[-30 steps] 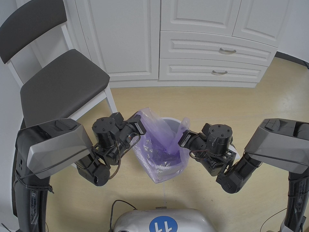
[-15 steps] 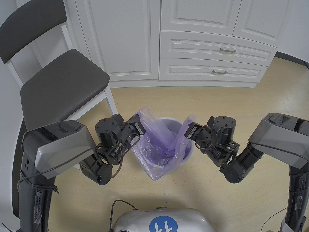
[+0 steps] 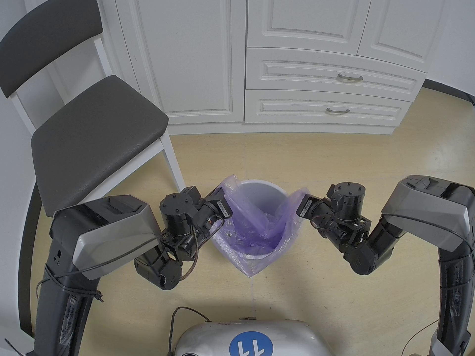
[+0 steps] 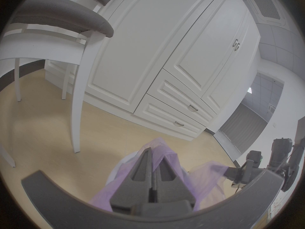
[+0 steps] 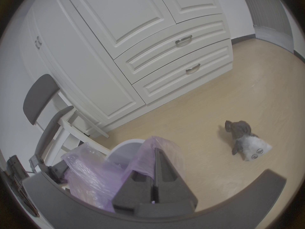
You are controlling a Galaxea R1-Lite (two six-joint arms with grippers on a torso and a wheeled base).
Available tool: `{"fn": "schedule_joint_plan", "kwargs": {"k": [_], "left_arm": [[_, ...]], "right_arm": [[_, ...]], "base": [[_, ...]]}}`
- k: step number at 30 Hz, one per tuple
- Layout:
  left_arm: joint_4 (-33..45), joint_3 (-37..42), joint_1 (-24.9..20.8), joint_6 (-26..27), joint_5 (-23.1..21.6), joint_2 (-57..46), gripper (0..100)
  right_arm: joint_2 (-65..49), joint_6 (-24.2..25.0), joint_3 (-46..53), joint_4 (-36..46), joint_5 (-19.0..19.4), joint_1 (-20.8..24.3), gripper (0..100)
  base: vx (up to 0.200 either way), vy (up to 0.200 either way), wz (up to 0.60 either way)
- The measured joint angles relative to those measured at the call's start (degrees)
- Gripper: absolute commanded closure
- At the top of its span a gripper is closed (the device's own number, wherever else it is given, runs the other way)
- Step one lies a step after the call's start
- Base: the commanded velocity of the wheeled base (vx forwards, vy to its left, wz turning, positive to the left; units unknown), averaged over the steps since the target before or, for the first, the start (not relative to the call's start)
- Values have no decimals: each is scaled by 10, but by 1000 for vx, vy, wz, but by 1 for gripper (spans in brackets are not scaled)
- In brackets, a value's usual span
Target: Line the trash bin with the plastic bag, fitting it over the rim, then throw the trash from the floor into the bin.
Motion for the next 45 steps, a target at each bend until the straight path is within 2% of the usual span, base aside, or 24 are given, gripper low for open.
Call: {"fn": "schedule_joint_plan", "kwargs": {"k": [4, 9, 15, 19, 22, 24, 31, 37, 45], "left_arm": [[30, 3, 11, 1, 0, -9, 100], [114, 12, 24, 5, 2, -40, 100], [214, 23, 26, 12, 18, -78, 100], [299, 16, 21, 16, 49, -91, 100], [339, -3, 18, 23, 88, -93, 100], [348, -17, 21, 26, 102, -91, 100], [352, -40, 30, 25, 103, -69, 100], [339, -50, 35, 21, 106, -62, 100], [312, -48, 31, 21, 106, -58, 100]], "right_arm": [[-19, -50, 21, 7, 12, -18, 100], [-42, -140, 57, 16, 18, -39, 100], [-56, -191, 101, 40, 20, -48, 100], [-56, -220, 119, 60, 17, -42, 100], [-55, -251, 134, 68, 13, -40, 100], [-53, -270, 145, 73, 5, -40, 100], [-39, -318, 169, 70, -2, -47, 100], [-31, -323, 175, 60, -2, -62, 100], [-14, -325, 178, 7, -2, -62, 100]], "base": [[0, 0, 0], [0, 0, 0], [0, 0, 0], [0, 0, 0], [0, 0, 0], [0, 0, 0], [0, 0, 0], [0, 0, 0], [0, 0, 0]]}}
